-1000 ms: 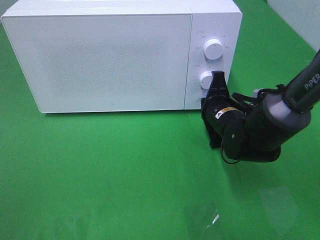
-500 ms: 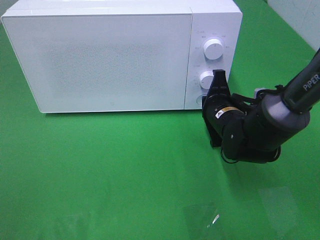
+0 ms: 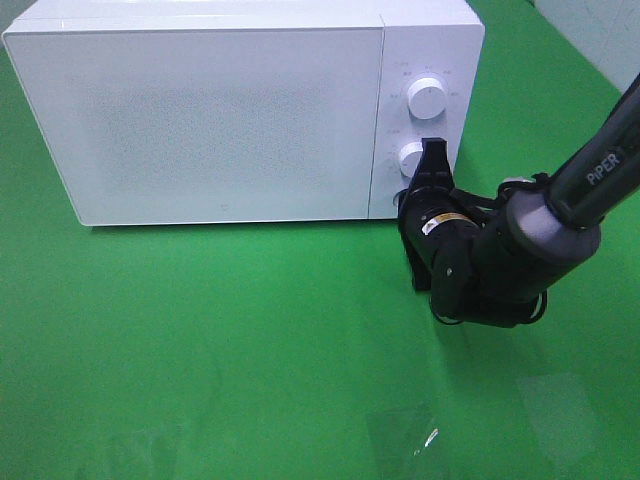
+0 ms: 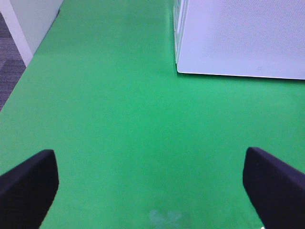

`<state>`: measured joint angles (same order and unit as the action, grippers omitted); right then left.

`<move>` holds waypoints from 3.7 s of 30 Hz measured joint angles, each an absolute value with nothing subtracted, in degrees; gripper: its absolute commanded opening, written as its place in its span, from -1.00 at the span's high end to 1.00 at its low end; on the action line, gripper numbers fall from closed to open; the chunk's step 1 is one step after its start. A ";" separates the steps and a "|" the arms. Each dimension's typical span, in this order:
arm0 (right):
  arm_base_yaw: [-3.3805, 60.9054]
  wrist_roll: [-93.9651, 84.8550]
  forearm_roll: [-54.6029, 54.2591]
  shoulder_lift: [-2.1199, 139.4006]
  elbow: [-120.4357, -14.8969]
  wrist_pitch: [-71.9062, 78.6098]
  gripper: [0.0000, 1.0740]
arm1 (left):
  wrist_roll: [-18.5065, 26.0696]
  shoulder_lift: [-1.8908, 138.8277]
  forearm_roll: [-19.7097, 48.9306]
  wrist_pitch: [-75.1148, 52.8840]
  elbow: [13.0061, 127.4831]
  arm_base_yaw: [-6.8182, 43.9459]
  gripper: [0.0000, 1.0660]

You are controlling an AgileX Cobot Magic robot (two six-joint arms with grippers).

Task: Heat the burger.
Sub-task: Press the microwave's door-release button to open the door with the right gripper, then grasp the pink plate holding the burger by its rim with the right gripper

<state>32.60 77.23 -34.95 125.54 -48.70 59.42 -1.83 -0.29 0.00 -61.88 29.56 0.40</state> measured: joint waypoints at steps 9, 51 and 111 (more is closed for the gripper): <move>33.00 76.60 -37.24 127.37 -51.17 59.59 1.00 | -1.83 -0.29 0.00 -61.88 29.56 0.40 -0.90; 34.49 73.80 -37.87 125.59 -49.05 60.45 1.00 | -1.83 -0.29 0.00 -61.88 29.56 0.40 -0.90; 33.46 2.92 -13.29 83.82 -41.77 -14.15 0.93 | -1.83 -0.29 0.00 -61.88 29.56 0.40 -0.90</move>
